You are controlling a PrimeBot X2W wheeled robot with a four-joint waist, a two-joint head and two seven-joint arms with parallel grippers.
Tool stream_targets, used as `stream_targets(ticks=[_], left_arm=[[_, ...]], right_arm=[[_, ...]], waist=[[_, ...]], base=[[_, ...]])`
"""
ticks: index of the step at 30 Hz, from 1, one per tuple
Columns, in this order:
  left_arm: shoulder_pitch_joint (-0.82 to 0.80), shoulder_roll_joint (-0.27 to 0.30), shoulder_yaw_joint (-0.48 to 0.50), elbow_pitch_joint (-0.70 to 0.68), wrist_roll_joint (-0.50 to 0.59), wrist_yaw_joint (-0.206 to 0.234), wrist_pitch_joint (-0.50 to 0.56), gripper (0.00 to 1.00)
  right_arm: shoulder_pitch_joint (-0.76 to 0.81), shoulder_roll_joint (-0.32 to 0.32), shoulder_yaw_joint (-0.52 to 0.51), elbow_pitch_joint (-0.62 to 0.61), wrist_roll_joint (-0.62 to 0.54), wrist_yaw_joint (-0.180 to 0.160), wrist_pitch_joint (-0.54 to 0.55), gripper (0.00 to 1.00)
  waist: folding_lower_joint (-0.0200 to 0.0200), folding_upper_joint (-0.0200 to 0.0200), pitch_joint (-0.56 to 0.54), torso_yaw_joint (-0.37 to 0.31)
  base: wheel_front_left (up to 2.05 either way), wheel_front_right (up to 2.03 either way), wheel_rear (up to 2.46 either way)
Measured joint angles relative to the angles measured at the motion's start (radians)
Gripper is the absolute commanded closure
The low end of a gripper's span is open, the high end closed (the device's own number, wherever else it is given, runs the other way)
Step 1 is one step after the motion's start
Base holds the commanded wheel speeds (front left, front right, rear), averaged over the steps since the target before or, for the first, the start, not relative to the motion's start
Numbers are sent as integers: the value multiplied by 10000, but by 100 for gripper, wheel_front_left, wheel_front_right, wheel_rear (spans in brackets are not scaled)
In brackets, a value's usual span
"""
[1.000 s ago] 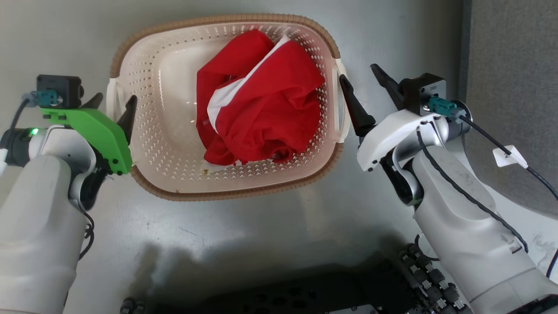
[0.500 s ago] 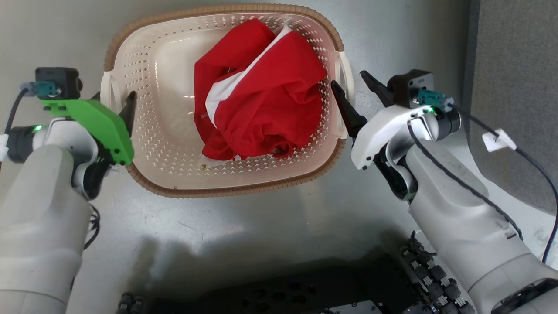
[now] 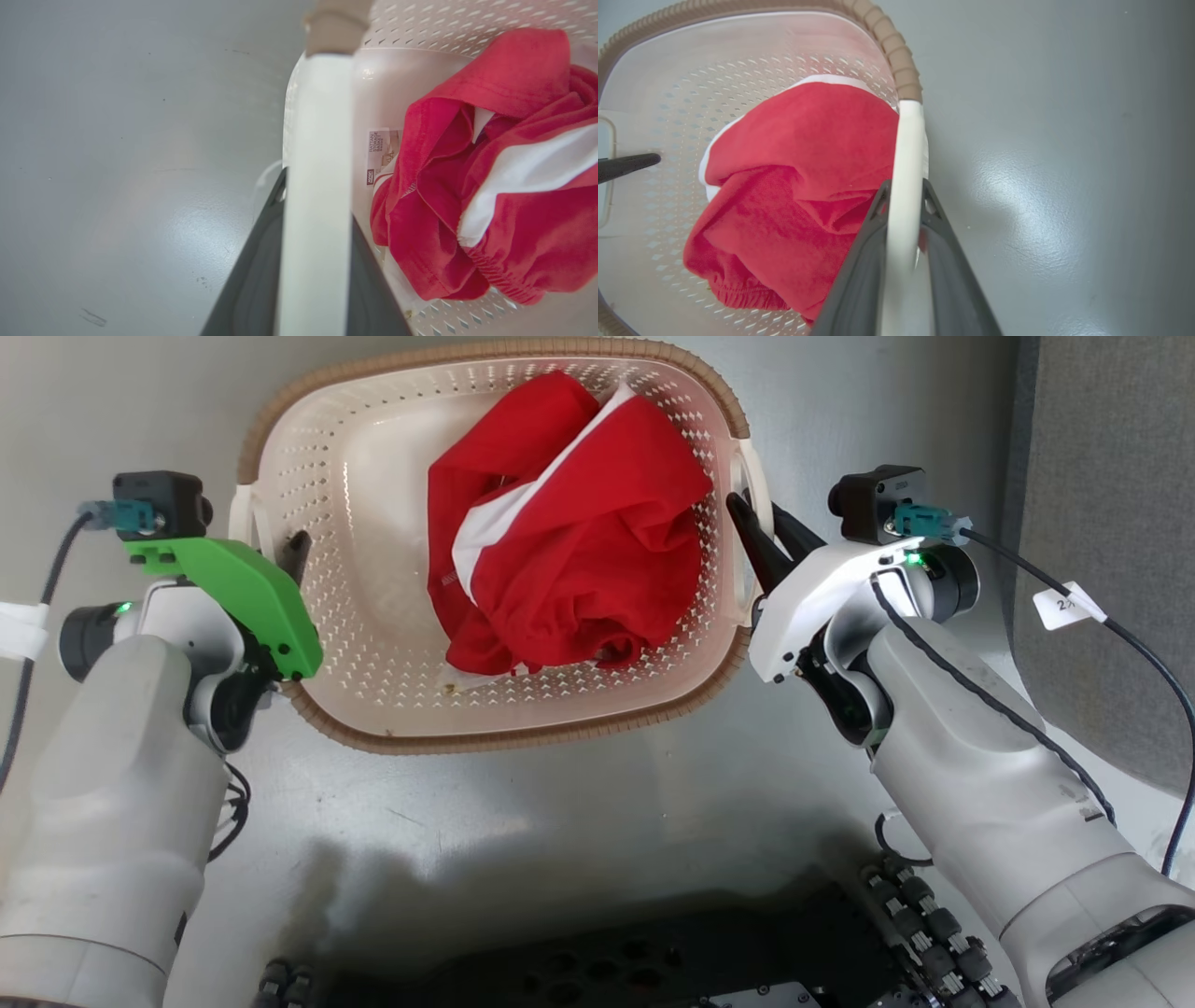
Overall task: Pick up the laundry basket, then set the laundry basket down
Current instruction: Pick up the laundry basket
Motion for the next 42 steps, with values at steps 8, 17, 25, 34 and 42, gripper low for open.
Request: stream_targets(ticks=[8, 17, 25, 34, 42], left_arm=[[-16, -176, -293, 502, -453, 12, -90, 100], [-5, -341, -650, 1016, -1011, 12, 119, 100], [127, -472, -888, 1396, -1695, 15, 660, 100], [519, -571, -1074, 1693, -2395, 44, 1369, 100], [960, -569, -1177, 1908, -2715, 44, 1793, 100]], right_arm=[[-272, 65, 165, 863, 215, 169, 107, 100], [-460, 123, 232, 1684, 665, 355, 397, 100], [-442, 176, 336, 2266, 1231, 546, 974, 100], [-366, 222, 510, 2824, 1699, 709, 1716, 100], [-51, 259, 734, 3093, 2059, 882, 2476, 100]], waist=[[0, 0, -393, 77], [0, 0, -1154, 71], [-1, 0, -2089, 19], [-1, 0, -3263, -47], [-1, 0, -4428, -80]], base=[[0, 0, 0], [0, 0, 0], [0, 0, 0], [0, 0, 0], [0, 0, 0]])
